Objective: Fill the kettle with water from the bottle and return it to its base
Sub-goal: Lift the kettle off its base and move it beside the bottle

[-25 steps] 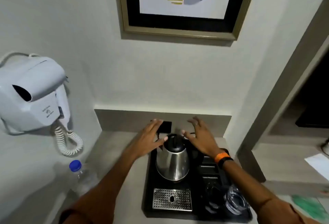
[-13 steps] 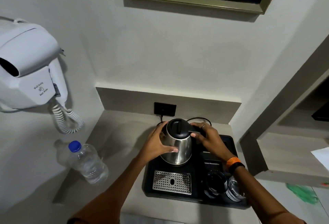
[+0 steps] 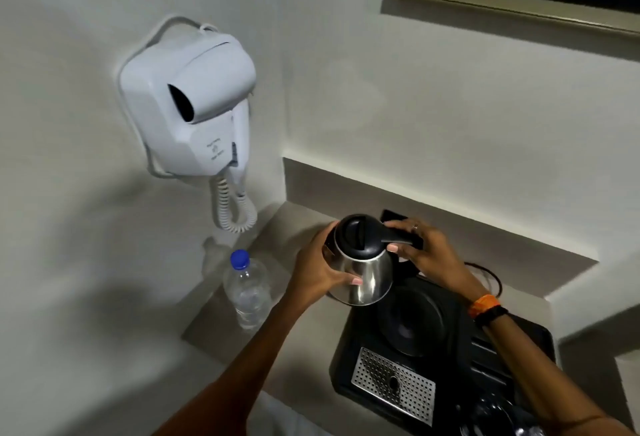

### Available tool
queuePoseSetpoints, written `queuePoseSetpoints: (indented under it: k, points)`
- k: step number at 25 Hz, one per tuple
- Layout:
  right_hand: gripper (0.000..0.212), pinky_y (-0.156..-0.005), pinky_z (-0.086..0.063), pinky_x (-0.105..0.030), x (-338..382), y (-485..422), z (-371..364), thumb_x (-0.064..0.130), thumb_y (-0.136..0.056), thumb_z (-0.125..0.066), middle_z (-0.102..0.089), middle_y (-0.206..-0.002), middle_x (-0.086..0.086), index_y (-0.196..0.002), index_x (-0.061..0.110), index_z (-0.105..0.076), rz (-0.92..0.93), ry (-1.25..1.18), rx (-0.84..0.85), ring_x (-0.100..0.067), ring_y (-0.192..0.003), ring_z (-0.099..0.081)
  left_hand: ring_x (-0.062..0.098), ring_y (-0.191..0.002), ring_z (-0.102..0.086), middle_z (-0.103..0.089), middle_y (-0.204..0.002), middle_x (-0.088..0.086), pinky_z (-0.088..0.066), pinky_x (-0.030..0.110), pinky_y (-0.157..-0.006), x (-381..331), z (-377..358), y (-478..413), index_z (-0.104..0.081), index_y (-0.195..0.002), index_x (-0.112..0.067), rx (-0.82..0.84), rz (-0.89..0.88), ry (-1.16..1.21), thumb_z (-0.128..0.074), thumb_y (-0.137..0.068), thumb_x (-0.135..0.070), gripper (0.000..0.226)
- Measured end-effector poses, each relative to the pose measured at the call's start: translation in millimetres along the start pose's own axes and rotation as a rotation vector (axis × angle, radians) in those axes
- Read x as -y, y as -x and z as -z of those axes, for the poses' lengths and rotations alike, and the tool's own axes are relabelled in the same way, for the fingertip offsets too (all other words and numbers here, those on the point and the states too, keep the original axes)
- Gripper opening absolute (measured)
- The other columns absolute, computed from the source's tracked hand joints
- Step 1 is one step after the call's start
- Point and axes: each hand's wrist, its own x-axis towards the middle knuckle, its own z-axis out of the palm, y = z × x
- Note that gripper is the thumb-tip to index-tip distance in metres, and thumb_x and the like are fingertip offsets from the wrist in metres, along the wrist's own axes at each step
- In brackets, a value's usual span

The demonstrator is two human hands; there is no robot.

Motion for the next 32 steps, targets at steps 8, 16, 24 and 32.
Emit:
queuePoseSetpoints:
  k: [8, 16, 24, 32]
  points:
    - [0.045, -0.099, -0.057, -0.040, -16.1, -81.0, -69.7, 0.000, -0.080, -0.081, -0.079, -0.110, 0.002, -0.109, 0.035, -0.075, -0.039, -0.141, 0.188, -0.015, -0.106, -0.074, 0.026, -0.123, -0.064, -0.067, -0.129, 0.010, -0.054, 0.054, -0.101, 44.8, 30.6, -11.4, -0.061, -0.131, -0.015, -0.192, 0.101, 0.021, -0.095, -0.039, -0.002, 0.099]
    - [0.039, -0.101, -0.056, -0.045, -42.3, -102.8, -85.3, 0.001, -0.082, -0.080, -0.079, -0.113, -0.004, -0.114, 0.023, -0.075, -0.146, -0.277, 0.318, -0.021, -0.106, -0.074, 0.024, -0.134, -0.054, -0.053, -0.143, 0.008, -0.050, 0.047, -0.108, 73.6, 16.4, -10.2, -0.047, -0.145, -0.016, -0.263, 0.233, 0.012, -0.098, -0.046, -0.004, 0.112]
    - [0.054, -0.089, -0.055, -0.038, 8.0, -101.0, -130.8, 0.072, -0.077, -0.060, -0.076, -0.106, 0.006, -0.118, 0.037, -0.066, -0.182, 0.278, 0.160, -0.017, -0.101, -0.067, 0.027, -0.146, -0.038, -0.035, -0.158, 0.011, -0.045, 0.047, -0.114, 61.3, 13.8, -3.8, -0.033, -0.156, -0.014, -0.276, 0.207, -0.125, -0.100, -0.056, -0.015, 0.121]
    - [0.059, -0.102, -0.038, -0.057, 16.0, -95.6, -145.1, 0.050, -0.085, -0.060, -0.075, -0.111, -0.004, -0.141, 0.037, -0.043, -0.208, 0.418, 0.082, -0.032, -0.117, -0.058, 0.029, -0.147, -0.036, -0.035, -0.160, 0.014, -0.031, 0.023, -0.109, 56.6, 18.6, -6.4, -0.030, -0.156, -0.007, -0.307, 0.315, -0.093, -0.103, -0.050, -0.023, 0.130]
